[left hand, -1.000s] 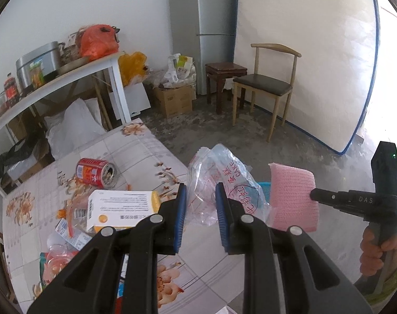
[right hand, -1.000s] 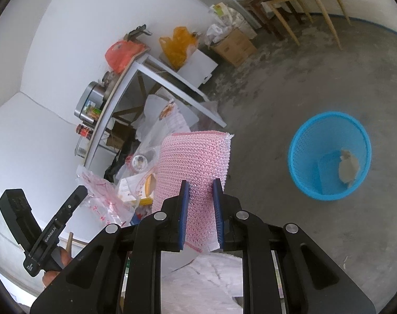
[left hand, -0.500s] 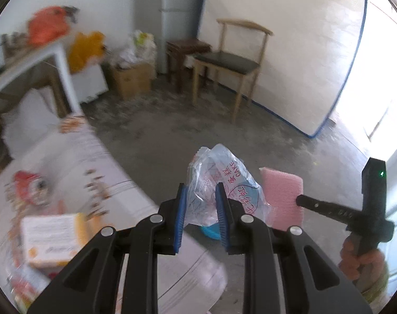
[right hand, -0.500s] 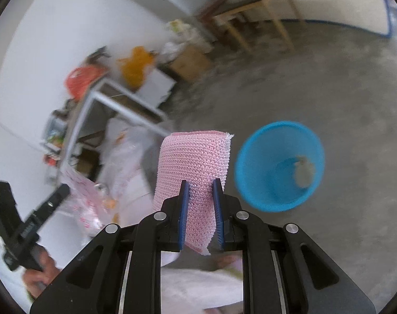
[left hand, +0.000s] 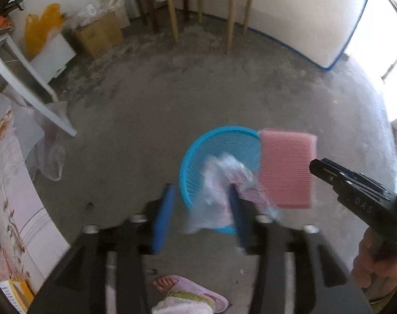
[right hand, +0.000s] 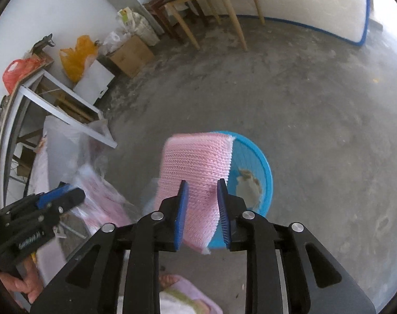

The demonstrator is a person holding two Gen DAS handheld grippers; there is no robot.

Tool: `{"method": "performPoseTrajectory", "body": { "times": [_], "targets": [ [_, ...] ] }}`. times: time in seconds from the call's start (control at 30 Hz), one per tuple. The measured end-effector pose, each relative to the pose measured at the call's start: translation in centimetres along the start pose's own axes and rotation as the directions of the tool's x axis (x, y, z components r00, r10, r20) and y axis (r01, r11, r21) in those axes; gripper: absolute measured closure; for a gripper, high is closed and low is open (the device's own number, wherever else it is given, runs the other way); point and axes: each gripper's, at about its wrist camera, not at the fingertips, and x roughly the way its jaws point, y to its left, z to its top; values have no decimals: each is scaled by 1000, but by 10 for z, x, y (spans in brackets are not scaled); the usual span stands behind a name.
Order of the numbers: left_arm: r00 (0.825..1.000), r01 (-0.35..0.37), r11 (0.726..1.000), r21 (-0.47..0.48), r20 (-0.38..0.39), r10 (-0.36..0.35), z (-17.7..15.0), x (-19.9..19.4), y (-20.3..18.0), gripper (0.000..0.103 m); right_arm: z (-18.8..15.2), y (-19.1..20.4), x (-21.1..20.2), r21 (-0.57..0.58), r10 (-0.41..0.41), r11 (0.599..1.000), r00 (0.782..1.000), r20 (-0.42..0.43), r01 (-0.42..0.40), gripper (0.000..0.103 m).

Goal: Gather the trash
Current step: 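Open both tools to drop the bag and sponge into the wastebasket, then move both tools back over the table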

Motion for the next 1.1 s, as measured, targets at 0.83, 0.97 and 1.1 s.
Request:
{"method": "performPoseTrajectory", "body": {
  "times": [0.83, 0.97, 1.1],
  "targets": [
    [963, 113, 958, -264, 267, -40, -115, -218, 142, 33, -44, 48, -95, -126, 177, 977, 983, 50, -170, 34],
    [940, 60, 940, -337, 337, 60, -172, -275, 180, 30, -54, 90, -125, -240, 290, 932, 956, 42, -272, 30],
    [917, 19, 904, -427, 369, 155, -233, -316, 209, 28, -68, 135, -140, -362, 373, 865, 928, 0, -348, 28]
  ]
}}
